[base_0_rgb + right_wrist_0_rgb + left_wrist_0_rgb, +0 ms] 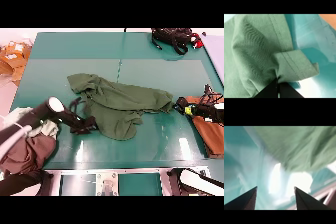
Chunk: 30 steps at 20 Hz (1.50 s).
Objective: Fold the shirts.
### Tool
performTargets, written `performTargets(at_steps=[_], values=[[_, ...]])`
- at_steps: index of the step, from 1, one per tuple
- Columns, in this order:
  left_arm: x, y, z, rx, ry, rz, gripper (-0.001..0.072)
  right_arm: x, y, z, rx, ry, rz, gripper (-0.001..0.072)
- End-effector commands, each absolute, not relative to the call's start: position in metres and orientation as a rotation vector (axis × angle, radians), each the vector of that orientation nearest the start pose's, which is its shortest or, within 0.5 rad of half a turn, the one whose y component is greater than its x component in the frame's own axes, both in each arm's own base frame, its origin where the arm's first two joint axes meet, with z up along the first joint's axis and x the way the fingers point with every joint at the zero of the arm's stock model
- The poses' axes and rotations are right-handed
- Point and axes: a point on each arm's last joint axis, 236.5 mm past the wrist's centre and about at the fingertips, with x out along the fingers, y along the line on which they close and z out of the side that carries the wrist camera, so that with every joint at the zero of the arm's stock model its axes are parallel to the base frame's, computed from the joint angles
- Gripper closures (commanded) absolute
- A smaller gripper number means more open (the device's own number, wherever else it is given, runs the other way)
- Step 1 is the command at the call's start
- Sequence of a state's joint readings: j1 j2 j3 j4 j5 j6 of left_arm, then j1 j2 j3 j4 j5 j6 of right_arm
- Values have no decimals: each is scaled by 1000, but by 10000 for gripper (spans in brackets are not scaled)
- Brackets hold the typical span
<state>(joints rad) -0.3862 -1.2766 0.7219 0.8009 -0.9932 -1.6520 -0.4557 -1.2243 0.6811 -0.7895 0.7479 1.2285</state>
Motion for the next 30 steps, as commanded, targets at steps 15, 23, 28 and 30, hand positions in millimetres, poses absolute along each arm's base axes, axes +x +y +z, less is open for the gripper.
performTargets(at_steps=[15, 23, 28, 30], values=[[266, -238, -49, -481, 1489, -479, 683, 356, -47, -68, 791, 1044, -81, 699], [258, -84, -8, -361, 1473, -247, 683, 333, -30, -69, 859, 1147, -15, 700], [288, -86, 10, -341, 1342, -282, 683, 337, -17, -33, 878, 1106, 58, 700], [310, -91, 54, -309, 1242, -333, 683, 351, -15, 19, 839, 1008, 118, 700]])
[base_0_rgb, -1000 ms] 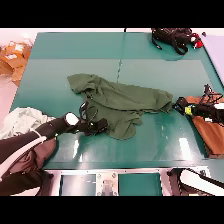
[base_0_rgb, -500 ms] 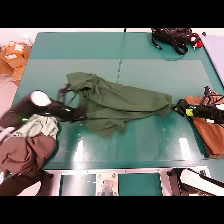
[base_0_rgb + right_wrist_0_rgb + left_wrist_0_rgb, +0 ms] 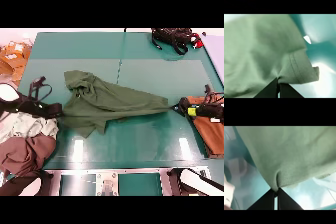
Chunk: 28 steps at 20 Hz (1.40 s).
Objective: Fold the shirts.
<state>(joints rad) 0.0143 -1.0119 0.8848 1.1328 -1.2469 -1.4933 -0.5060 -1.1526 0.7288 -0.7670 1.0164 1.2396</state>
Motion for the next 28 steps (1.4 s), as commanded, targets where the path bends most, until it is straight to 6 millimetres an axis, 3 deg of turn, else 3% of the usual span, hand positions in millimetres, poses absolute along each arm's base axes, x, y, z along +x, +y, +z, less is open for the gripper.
performTargets(at_steps=[1, 2, 5, 7, 9, 11, 13, 14, 16, 18, 21, 23, 25, 28], values=[[324, -93, 88, -294, 1165, -357, 683, 360, -15, 59, 804, 924, 147, 700], [337, -98, 127, -277, 1076, -394, 683, 369, -17, 106, 754, 820, 172, 700], [356, -111, 280, -205, 705, -485, 683, 369, -18, 259, 568, 487, 196, 699], [340, -114, 386, -142, 440, -510, 682, 347, -11, 356, 443, 264, 196, 699], [300, -116, 477, -79, 196, -523, 683, 315, -2, 435, 358, 75, 178, 699], [252, -117, 541, -30, -2, -525, 683, 279, 8, 493, 286, -75, 155, 699], [216, -116, 572, -16, -124, -519, 683, 245, 17, 531, 212, -180, 127, 699], [205, -116, 579, -14, -152, -518, 683, 230, 19, 543, 183, -214, 104, 699], [190, -116, 586, -11, -189, -516, 682, 206, 18, 558, 143, -263, 44, 699], [185, -115, 589, -12, -202, -513, 682, 196, 12, 558, 128, -269, -9, 699], [212, -116, 561, -30, -102, -516, 682, 216, 4, 526, 148, -145, -16, 699], [249, -116, 518, -66, 38, -515, 682, 248, -9, 480, 209, -11, -11, 699], [294, -115, 458, -115, 212, -510, 682, 283, -25, 422, 294, 130, -12, 699], [360, -114, 357, -190, 456, -496, 682, 340, -42, 301, 451, 384, 24, 699]])
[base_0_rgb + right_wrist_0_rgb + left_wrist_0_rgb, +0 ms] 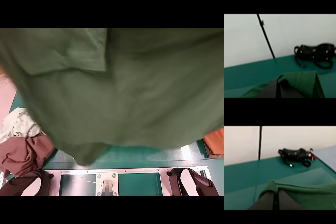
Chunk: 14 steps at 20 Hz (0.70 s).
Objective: Fold the shirts.
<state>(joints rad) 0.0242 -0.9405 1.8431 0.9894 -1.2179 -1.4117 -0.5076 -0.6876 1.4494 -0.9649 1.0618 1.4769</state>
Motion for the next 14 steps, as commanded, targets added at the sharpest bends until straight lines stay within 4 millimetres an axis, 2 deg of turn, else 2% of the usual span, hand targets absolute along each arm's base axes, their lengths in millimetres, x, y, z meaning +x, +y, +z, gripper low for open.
performTargets(at_steps=[1, 3, 5, 6, 8, 10, 11, 12, 14], values=[[380, -116, 322, -199, 530, -497, 682, 356, -45, 262, 501, 454, 37, 698], [418, -125, 244, -234, 690, -498, 682, 386, -56, 179, 589, 593, 29, 699], [450, -132, 166, -274, 840, -482, 682, 409, -60, 108, 638, 729, 23, 699], [464, -134, 130, -295, 909, -470, 682, 421, -60, 79, 655, 788, 23, 699], [488, -134, 72, -342, 994, -436, 682, 443, -60, 26, 692, 877, 17, 698], [509, -134, 36, -397, 1011, -403, 682, 467, -60, -11, 729, 939, 19, 699], [518, -134, 26, -423, 999, -386, 682, 482, -60, -23, 738, 955, 27, 699], [529, -133, 21, -449, 971, -367, 682, 496, -61, -28, 745, 953, 36, 698], [550, -127, 26, -488, 887, -328, 682, 529, -61, -24, 755, 918, 62, 698]])
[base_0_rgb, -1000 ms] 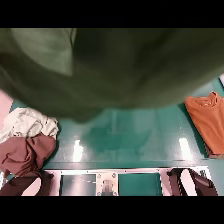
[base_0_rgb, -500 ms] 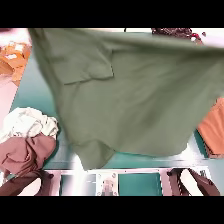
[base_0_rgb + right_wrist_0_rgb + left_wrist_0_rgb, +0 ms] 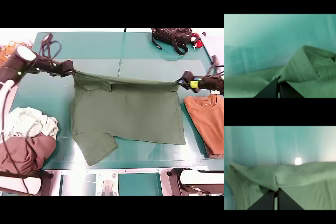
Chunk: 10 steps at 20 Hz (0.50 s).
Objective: Fold the shirts.
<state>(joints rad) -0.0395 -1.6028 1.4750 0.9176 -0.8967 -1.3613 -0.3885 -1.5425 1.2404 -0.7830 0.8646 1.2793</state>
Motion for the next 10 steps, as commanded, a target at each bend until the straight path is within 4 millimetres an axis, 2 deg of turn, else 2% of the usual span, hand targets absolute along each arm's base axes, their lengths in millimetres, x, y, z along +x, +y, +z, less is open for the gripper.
performTargets(at_steps=[1, 3, 6, 8, 10], values=[[560, -125, 34, -504, 840, -313, 682, 544, -60, -17, 750, 893, 79, 698], [572, -120, 49, -501, 776, -299, 682, 570, -56, -2, 718, 850, 109, 698], [585, -117, 67, -488, 717, -296, 683, 594, -50, 19, 688, 798, 140, 699], [585, -116, 66, -471, 720, -297, 682, 597, -46, 20, 680, 796, 150, 699], [580, -113, 54, -417, 761, -294, 682, 591, -47, 9, 663, 838, 139, 699]])
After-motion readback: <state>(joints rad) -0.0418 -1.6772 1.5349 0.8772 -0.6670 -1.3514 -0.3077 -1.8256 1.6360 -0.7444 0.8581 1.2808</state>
